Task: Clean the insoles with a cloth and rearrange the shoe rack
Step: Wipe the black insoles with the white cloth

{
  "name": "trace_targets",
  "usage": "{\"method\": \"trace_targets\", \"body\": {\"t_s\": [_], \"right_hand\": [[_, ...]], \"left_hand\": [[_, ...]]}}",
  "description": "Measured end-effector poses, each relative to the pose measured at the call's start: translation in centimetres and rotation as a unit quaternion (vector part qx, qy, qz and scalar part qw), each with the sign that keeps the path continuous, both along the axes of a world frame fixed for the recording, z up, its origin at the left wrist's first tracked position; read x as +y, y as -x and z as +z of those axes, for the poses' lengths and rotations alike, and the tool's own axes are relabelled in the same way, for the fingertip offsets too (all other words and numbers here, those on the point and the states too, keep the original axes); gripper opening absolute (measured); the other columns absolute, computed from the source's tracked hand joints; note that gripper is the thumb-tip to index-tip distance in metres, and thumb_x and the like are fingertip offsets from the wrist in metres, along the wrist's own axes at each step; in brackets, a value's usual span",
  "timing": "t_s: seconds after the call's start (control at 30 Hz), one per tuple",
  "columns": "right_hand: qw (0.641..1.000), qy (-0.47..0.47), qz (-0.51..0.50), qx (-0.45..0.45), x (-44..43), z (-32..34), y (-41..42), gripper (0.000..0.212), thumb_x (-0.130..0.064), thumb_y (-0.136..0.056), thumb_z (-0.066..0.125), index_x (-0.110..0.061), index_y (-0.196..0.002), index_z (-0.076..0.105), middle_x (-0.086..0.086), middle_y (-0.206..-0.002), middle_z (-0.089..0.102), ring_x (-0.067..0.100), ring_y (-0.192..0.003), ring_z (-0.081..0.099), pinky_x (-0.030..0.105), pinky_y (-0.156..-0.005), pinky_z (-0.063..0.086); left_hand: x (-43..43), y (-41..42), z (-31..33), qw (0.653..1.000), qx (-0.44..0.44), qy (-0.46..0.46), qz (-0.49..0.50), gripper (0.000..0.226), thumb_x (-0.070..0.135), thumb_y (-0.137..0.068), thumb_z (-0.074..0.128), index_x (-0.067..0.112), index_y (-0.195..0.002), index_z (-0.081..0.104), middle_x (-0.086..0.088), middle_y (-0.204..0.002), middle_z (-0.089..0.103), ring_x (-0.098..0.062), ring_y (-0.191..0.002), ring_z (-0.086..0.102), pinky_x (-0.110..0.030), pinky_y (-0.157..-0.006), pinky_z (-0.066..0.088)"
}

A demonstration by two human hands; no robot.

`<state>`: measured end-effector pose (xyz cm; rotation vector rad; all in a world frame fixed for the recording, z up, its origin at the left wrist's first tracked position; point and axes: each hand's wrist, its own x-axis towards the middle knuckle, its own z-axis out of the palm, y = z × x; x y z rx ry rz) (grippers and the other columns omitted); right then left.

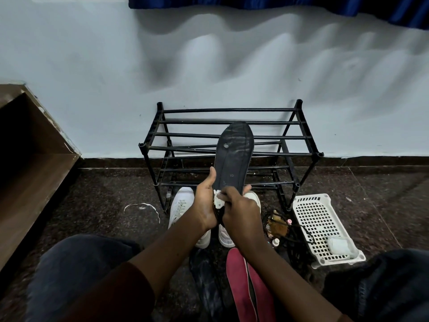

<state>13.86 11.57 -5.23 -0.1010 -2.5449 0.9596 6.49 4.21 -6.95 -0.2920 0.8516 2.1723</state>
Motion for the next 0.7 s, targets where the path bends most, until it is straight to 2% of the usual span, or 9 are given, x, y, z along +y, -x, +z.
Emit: {"method": "trace_targets", "body": {"t_s": [0.07, 0.13, 0.2, 0.27, 0.33, 0.43, 0.53, 0.6, 0.7], "right_hand": [[0.999, -0.041, -0.005, -0.021, 0.5, 0.7, 1.5, 0.026, 0.004, -0.084, 0.048, -0.007, -0.103, 0.062, 0.015, -0.085, 0.07, 0.034, -0.075, 0.064, 0.029, -0.056, 0.04], [0.998, -0.052, -0.01, -0.02, 1.0, 1.3, 2.9, 0.029, 0.0, -0.085, 0.046, -0.01, -0.105, 0.064, 0.016, -0.084, 0.069, 0.035, -0.074, 0.063, 0.032, -0.056, 0.044], [1.0, -0.028, -0.004, 0.006, 1.3, 1.6, 3.9, 0.031, -0.007, -0.08, 0.044, -0.011, -0.097, 0.07, 0.015, -0.08, 0.07, 0.034, -0.07, 0.065, 0.038, -0.057, 0.052], [1.0, -0.019, 0.009, 0.02, 1.1, 1.5, 4.2, 0.03, -0.007, -0.073, 0.045, -0.008, -0.084, 0.073, 0.012, -0.077, 0.071, 0.032, -0.067, 0.066, 0.039, -0.056, 0.054], [0.999, -0.028, 0.013, 0.037, 0.8, 1.1, 3.9, 0.024, 0.0, -0.067, 0.05, -0.006, -0.074, 0.072, 0.01, -0.073, 0.07, 0.029, -0.063, 0.066, 0.038, -0.052, 0.054], [0.999, -0.014, 0.014, 0.049, 0.1, 0.3, 2.3, 0.023, 0.004, -0.06, 0.051, -0.007, -0.067, 0.07, 0.007, -0.067, 0.069, 0.022, -0.057, 0.065, 0.03, -0.049, 0.051], [0.996, -0.029, 0.044, 0.073, -0.3, -0.8, -0.1, 0.022, 0.006, -0.056, 0.06, -0.009, -0.069, 0.07, 0.005, -0.074, 0.071, 0.018, -0.064, 0.067, 0.025, -0.056, 0.049], [0.993, -0.053, 0.059, 0.089, -0.1, -1.5, -1.2, 0.026, 0.002, -0.06, 0.05, -0.008, -0.071, 0.071, 0.006, -0.082, 0.072, 0.018, -0.072, 0.069, 0.024, -0.059, 0.053], [0.989, -0.107, 0.072, 0.068, 0.5, -1.5, -1.1, 0.028, 0.002, -0.057, 0.049, -0.006, -0.072, 0.072, 0.007, -0.085, 0.072, 0.02, -0.079, 0.07, 0.022, -0.06, 0.053]], "left_hand": [[0.1, -0.3, 0.0, 1.0, -0.014, 0.013, -0.014, 0.073, 0.065, -0.089, 0.037, 0.007, -0.126, 0.059, -0.016, -0.132, 0.055, -0.031, -0.125, 0.05, -0.04, -0.107, 0.036], [0.5, -0.6, 0.1, 1.0, -0.018, 0.02, -0.007, 0.073, 0.064, -0.09, 0.033, 0.009, -0.134, 0.051, -0.015, -0.126, 0.059, -0.03, -0.118, 0.054, -0.038, -0.101, 0.04], [0.6, -0.7, 0.1, 1.0, -0.015, 0.01, 0.007, 0.067, 0.062, -0.093, 0.027, 0.011, -0.125, 0.057, -0.014, -0.107, 0.068, -0.028, -0.104, 0.06, -0.037, -0.089, 0.045], [0.6, -0.6, 0.4, 1.0, -0.014, -0.002, 0.01, 0.068, 0.063, -0.094, 0.023, 0.011, -0.113, 0.062, -0.016, -0.099, 0.07, -0.029, -0.1, 0.06, -0.038, -0.086, 0.045], [0.3, -0.4, 0.4, 1.0, -0.012, -0.003, 0.007, 0.073, 0.066, -0.093, 0.021, 0.008, -0.115, 0.061, -0.018, -0.105, 0.067, -0.03, -0.101, 0.059, -0.039, -0.087, 0.045], [0.1, -0.2, 0.8, 1.0, -0.015, -0.015, 0.005, 0.079, 0.069, -0.09, 0.024, 0.006, -0.126, 0.055, -0.021, -0.13, 0.055, -0.031, -0.111, 0.056, -0.043, -0.091, 0.047], [-0.2, 0.4, 0.7, 0.999, -0.009, -0.03, 0.045, 0.071, 0.066, -0.091, 0.028, 0.01, -0.113, 0.065, -0.015, -0.121, 0.063, -0.03, -0.109, 0.059, -0.043, -0.08, 0.054], [-0.3, 0.4, 0.7, 0.999, -0.002, -0.027, 0.045, 0.069, 0.063, -0.092, 0.031, 0.009, -0.103, 0.072, -0.014, -0.112, 0.067, -0.029, -0.105, 0.061, -0.041, -0.076, 0.055], [0.0, 0.0, 1.2, 1.0, 0.003, 0.0, 0.019, 0.063, 0.058, -0.092, 0.038, 0.005, -0.114, 0.063, -0.015, -0.112, 0.064, -0.024, -0.099, 0.062, -0.038, -0.08, 0.053]]}}
